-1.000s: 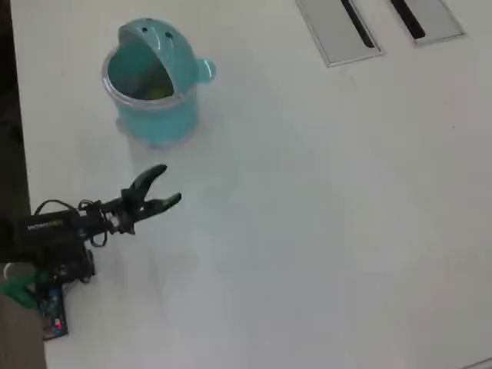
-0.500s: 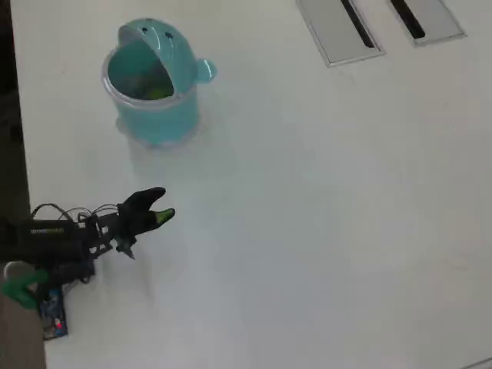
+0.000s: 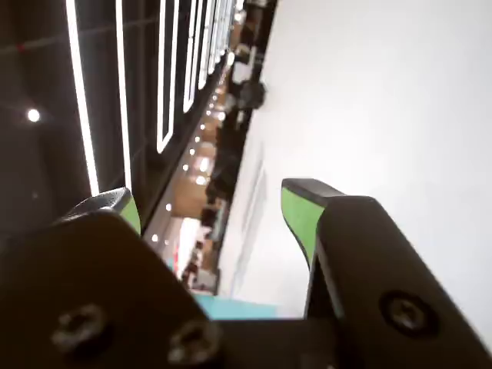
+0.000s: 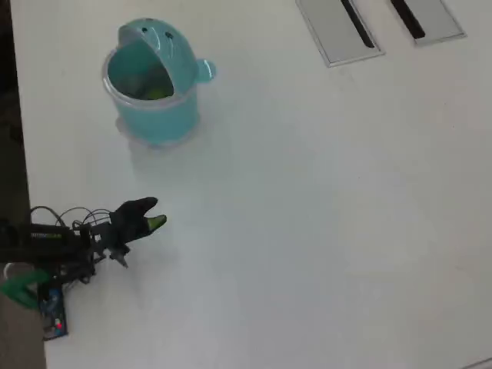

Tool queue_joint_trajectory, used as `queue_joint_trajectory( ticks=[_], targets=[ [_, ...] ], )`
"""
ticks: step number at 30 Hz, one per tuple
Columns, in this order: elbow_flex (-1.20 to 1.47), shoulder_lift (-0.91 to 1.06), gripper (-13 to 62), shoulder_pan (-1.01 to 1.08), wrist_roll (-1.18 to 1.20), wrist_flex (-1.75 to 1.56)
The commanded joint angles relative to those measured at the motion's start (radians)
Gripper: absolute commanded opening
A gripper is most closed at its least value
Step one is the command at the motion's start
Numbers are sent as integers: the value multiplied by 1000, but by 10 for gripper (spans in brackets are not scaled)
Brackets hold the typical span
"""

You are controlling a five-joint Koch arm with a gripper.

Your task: Grasp RGB lego blocks and put them in the bin one by one.

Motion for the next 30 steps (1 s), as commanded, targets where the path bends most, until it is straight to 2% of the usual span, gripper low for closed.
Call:
queue_joint_trajectory(
  ticks=[1,15,30],
  targets=[
    [74,74,337,8,80,-74],
    [74,71,344,51,192,330],
    [74,67,345,64,301,540]
  ],
)
